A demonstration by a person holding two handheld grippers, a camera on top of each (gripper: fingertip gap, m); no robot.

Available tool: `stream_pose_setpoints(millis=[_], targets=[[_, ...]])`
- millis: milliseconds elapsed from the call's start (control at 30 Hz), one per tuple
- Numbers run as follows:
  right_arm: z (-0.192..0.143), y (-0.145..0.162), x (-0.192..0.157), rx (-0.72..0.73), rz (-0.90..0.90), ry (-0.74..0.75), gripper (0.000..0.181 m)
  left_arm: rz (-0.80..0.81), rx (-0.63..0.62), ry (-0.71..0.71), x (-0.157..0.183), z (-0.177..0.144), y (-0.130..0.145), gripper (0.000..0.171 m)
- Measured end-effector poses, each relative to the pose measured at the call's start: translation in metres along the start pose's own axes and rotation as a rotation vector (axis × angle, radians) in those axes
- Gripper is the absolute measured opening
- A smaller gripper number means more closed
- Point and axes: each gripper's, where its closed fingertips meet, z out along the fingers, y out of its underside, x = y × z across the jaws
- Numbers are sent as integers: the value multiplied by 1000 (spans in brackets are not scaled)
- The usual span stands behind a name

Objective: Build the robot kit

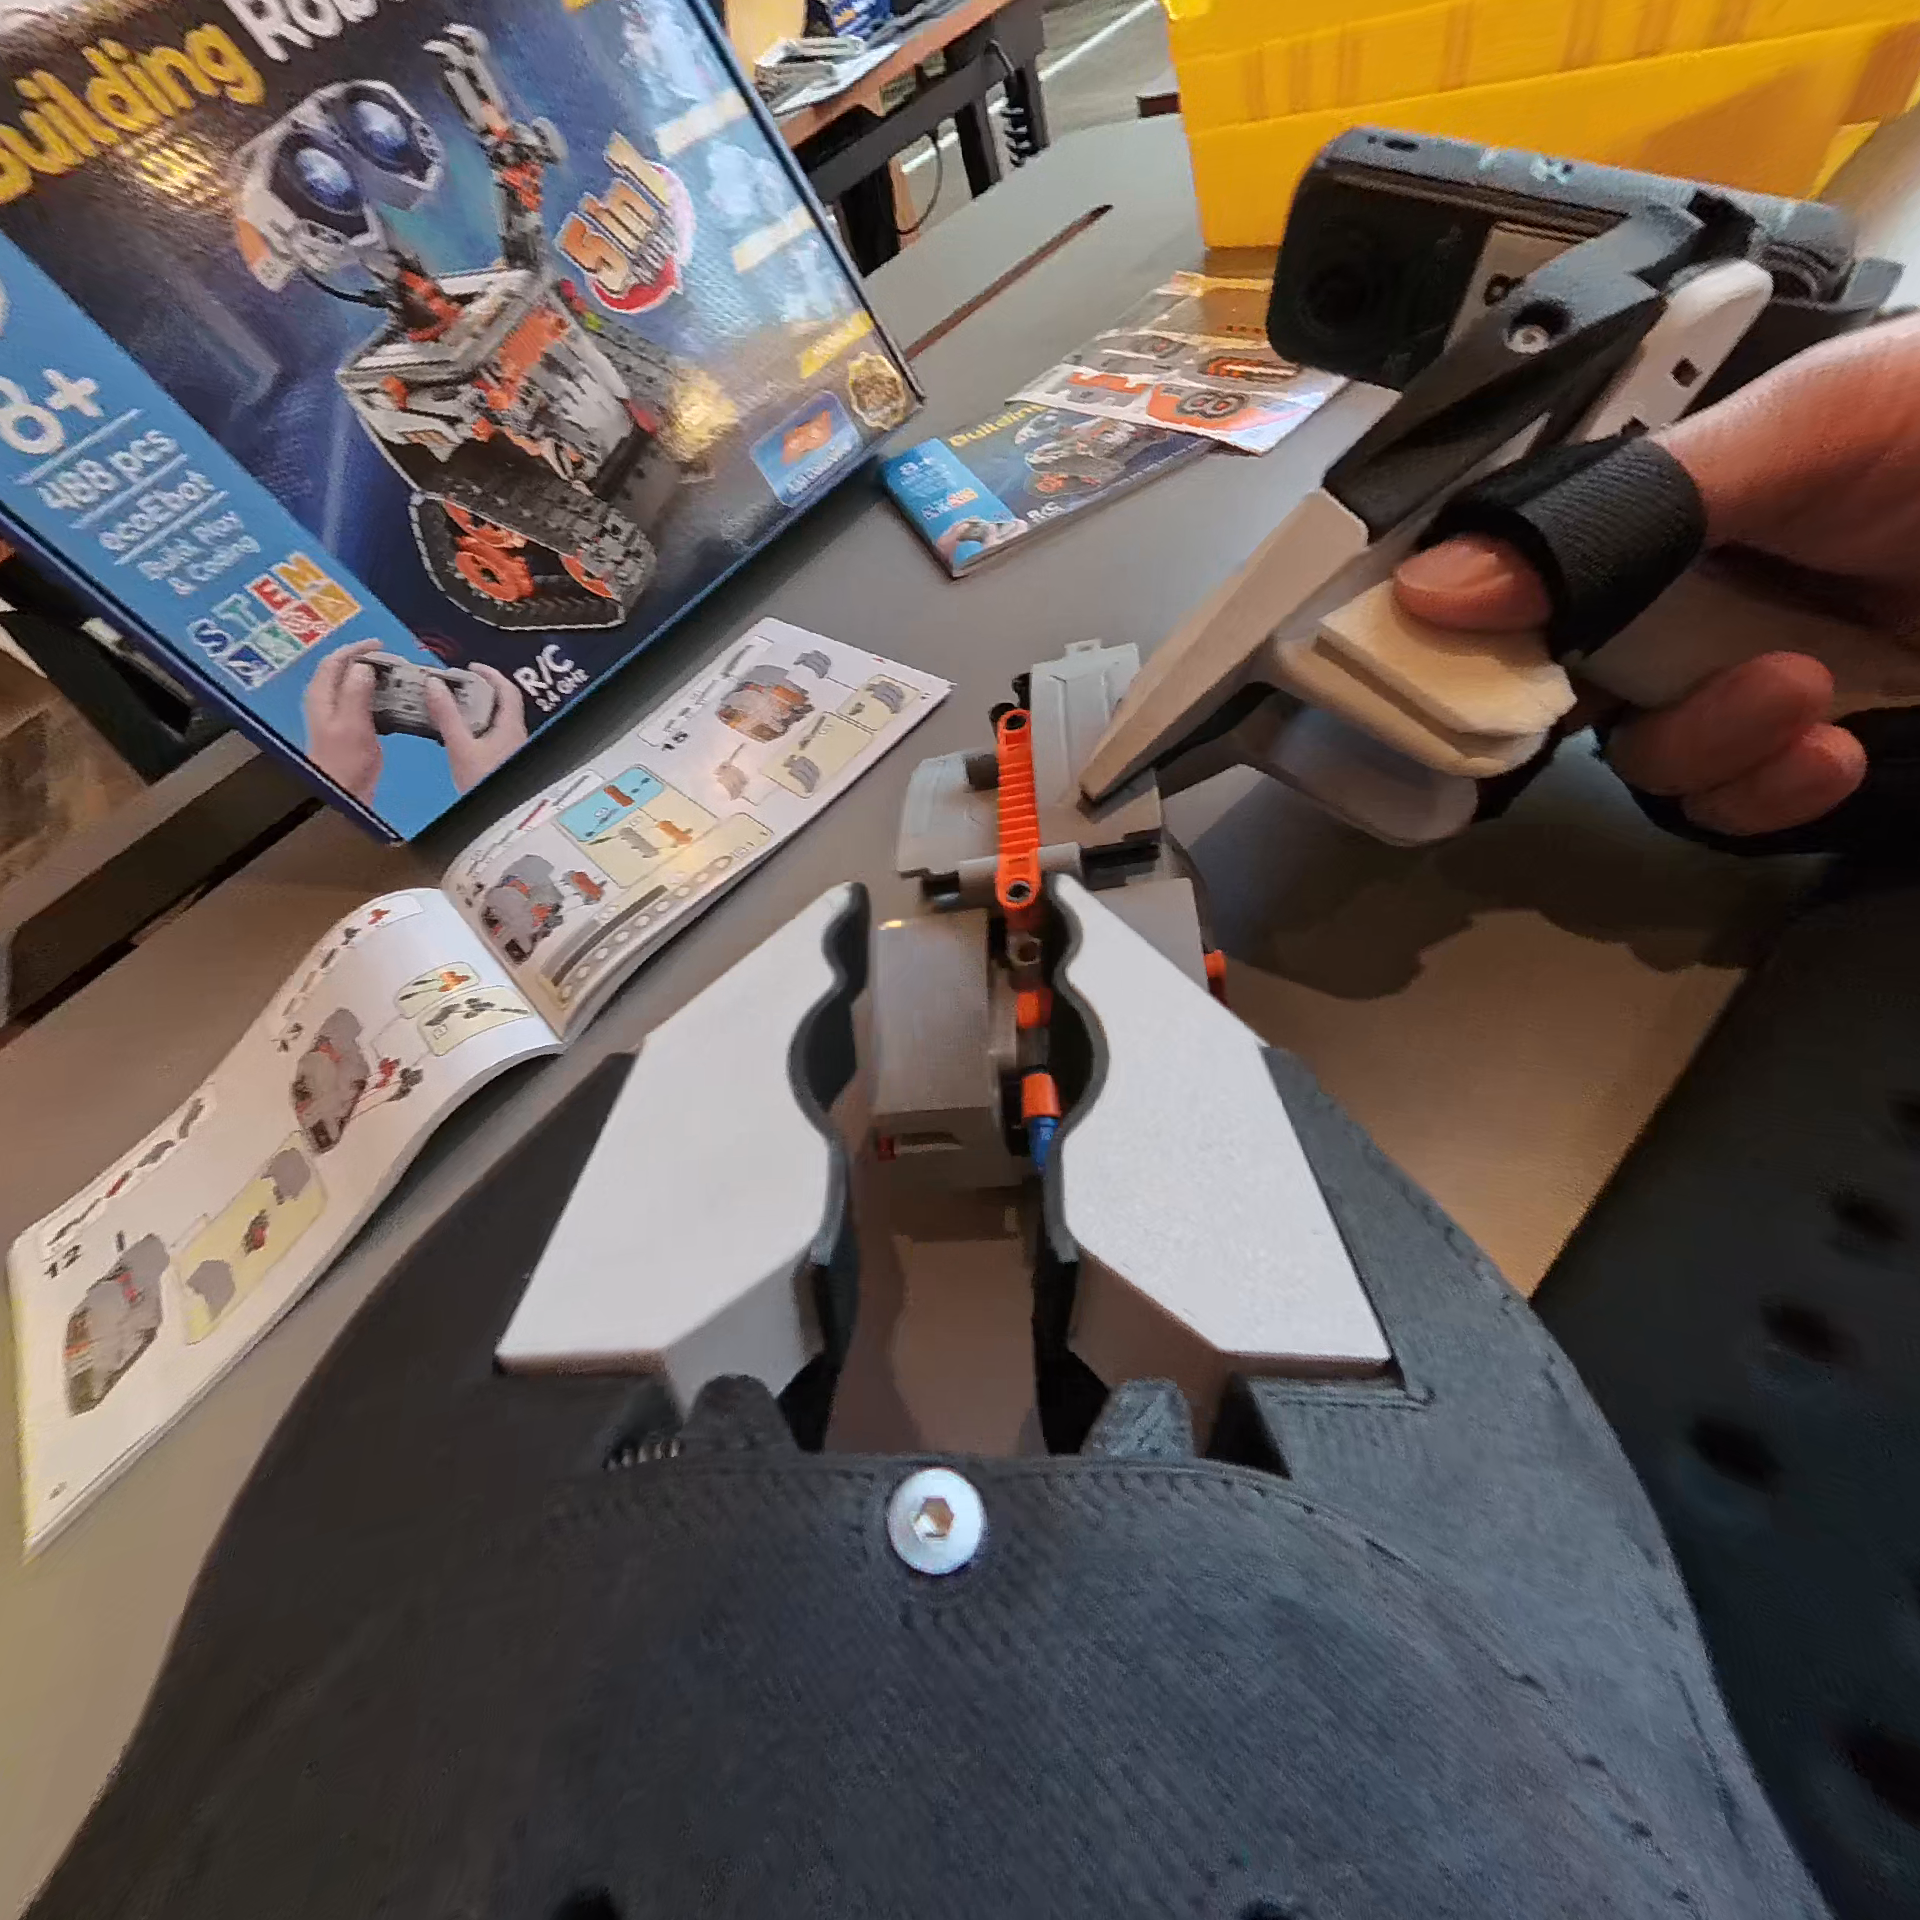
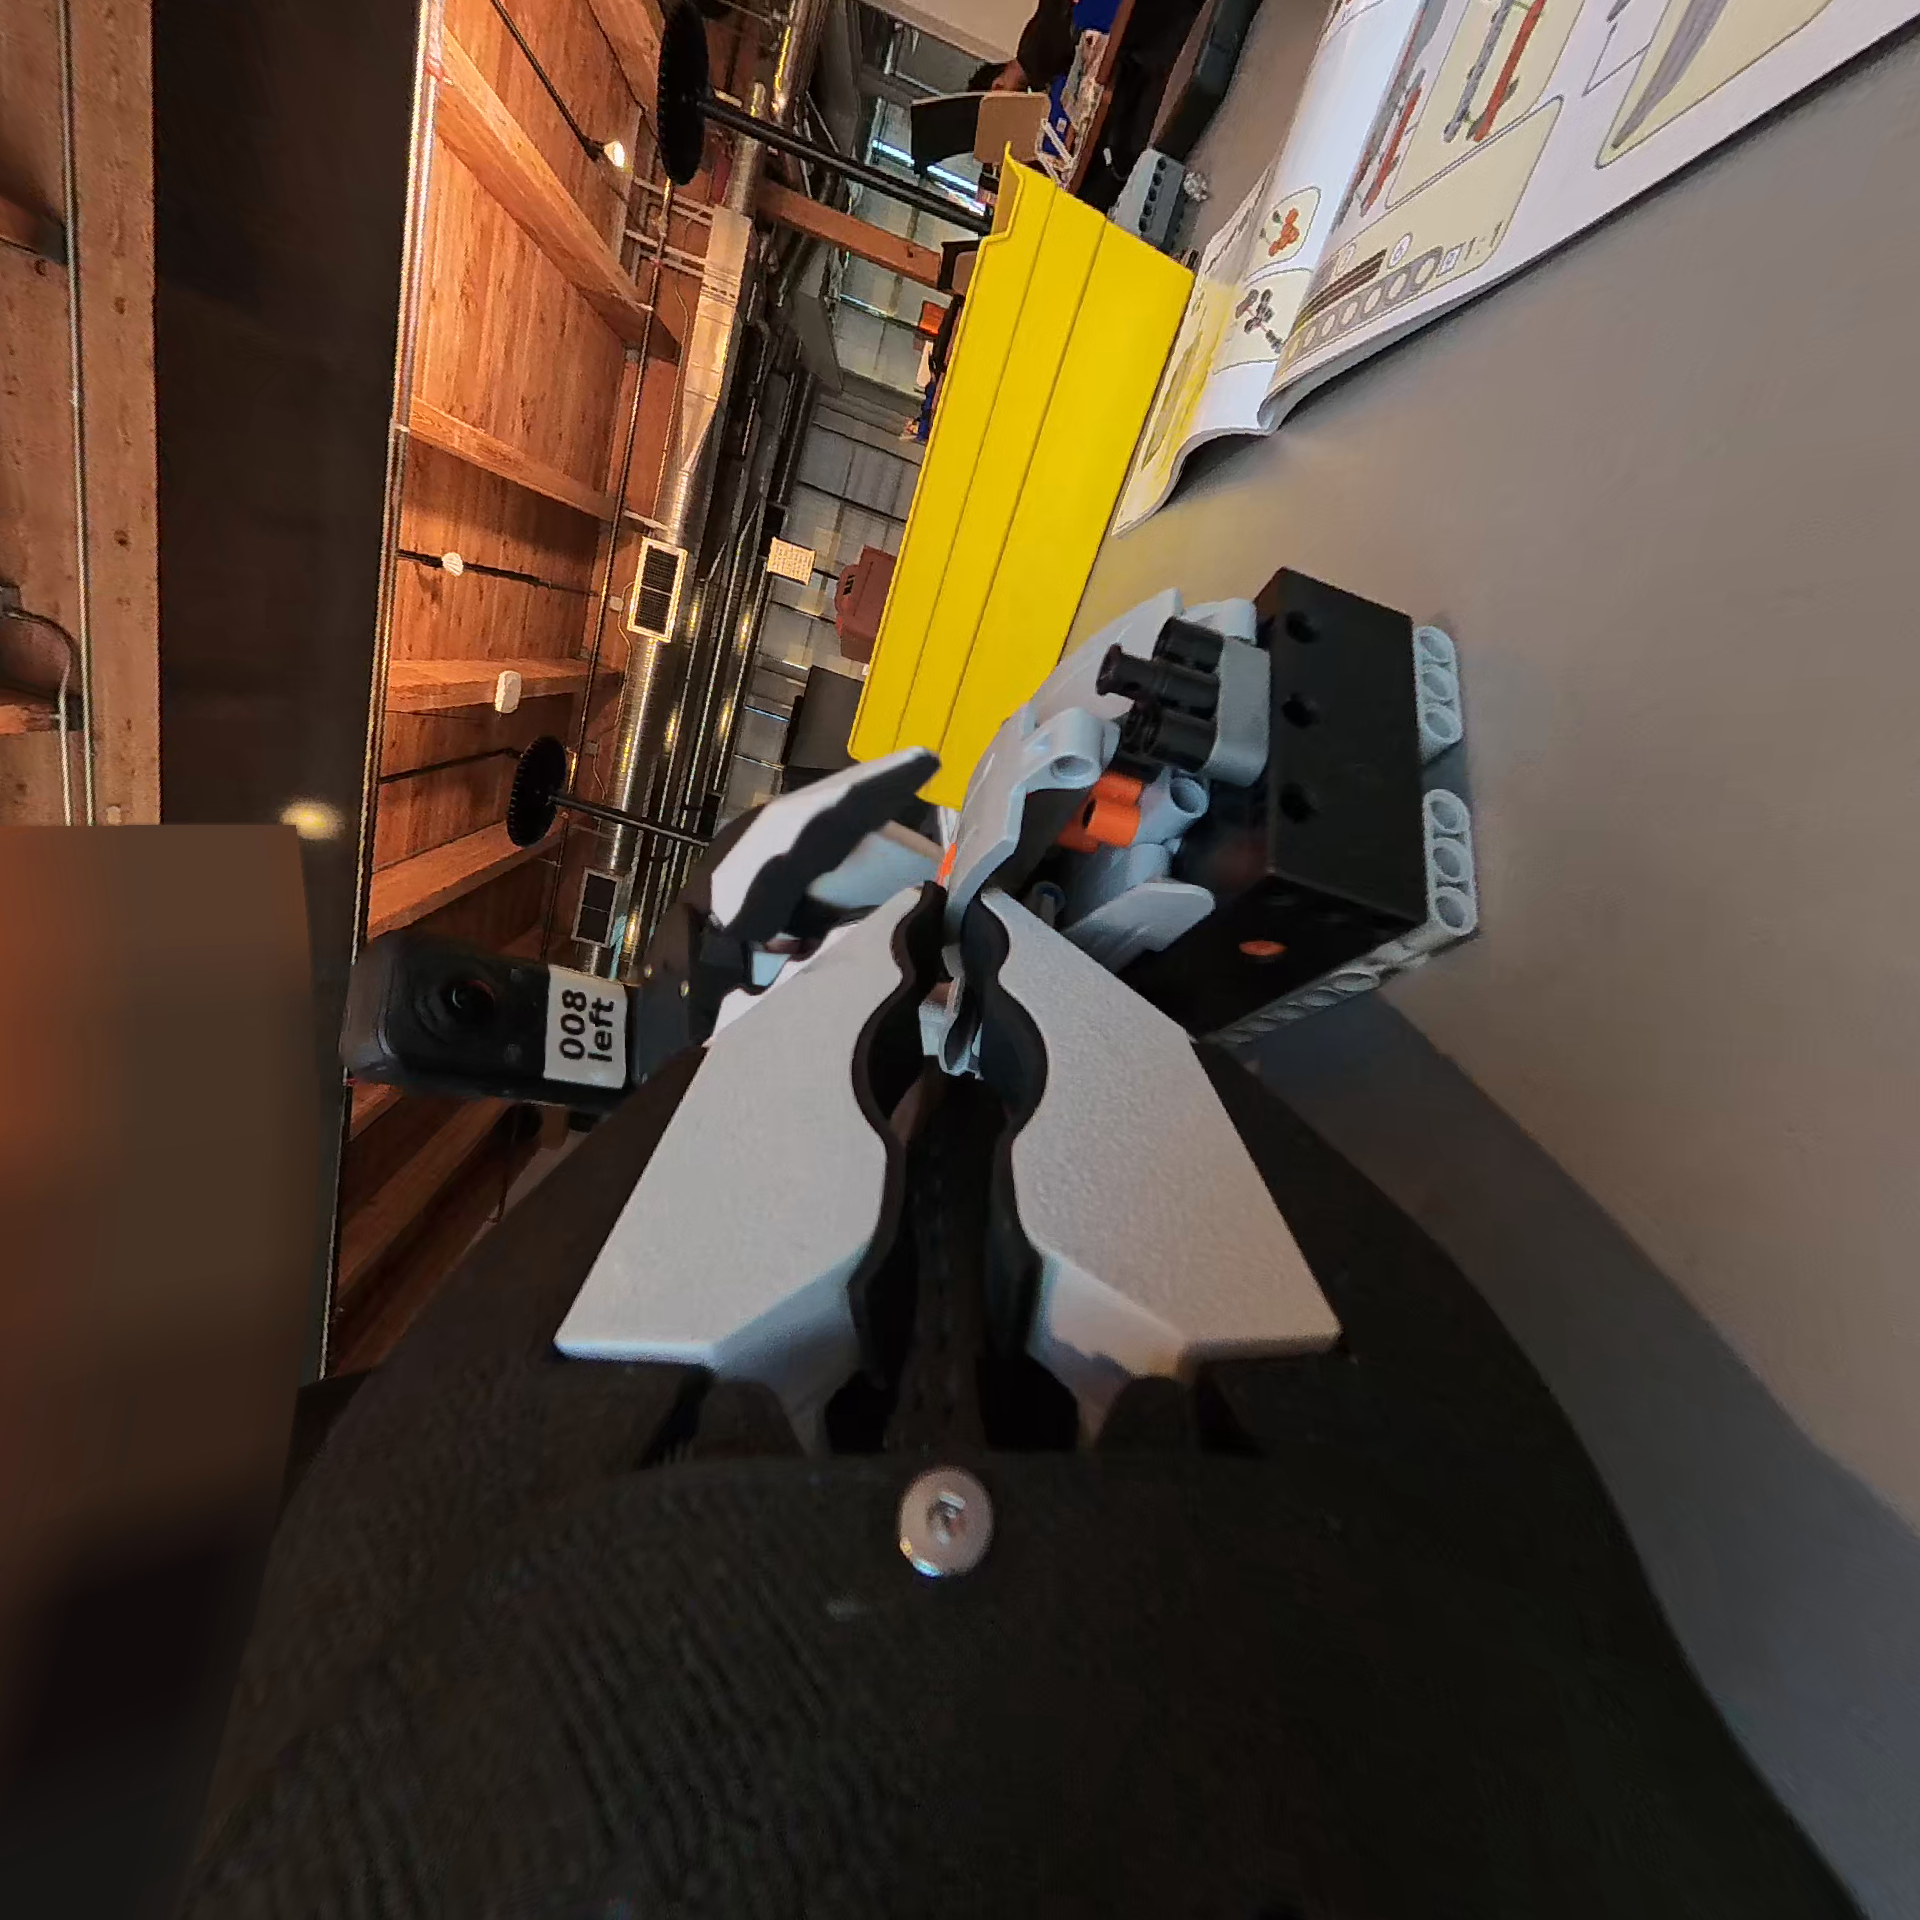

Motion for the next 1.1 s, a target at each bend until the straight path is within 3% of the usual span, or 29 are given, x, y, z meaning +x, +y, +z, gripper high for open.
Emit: stream_pose_setpoints(millis=[133,300,467,633,967,1100], targets=[[0,0,0,-13,-21,-2,2,39,20,78,8,3,-5,34],[1,2,-1,-29,-20,-24,6,99,24,198,18,6,-4,14],[0,0,2,-36,-30,6,2,105,25,192,18,8,-4,13],[-2,0,3,-82,-8,18,1,250,20,128,22,9,-5,6],[-5,3,3,-177,76,48,1,225,25,128,23,10,-5,6],[-2,-1,5,-93,63,50,2,111,37,164,21,10,-5,6]])
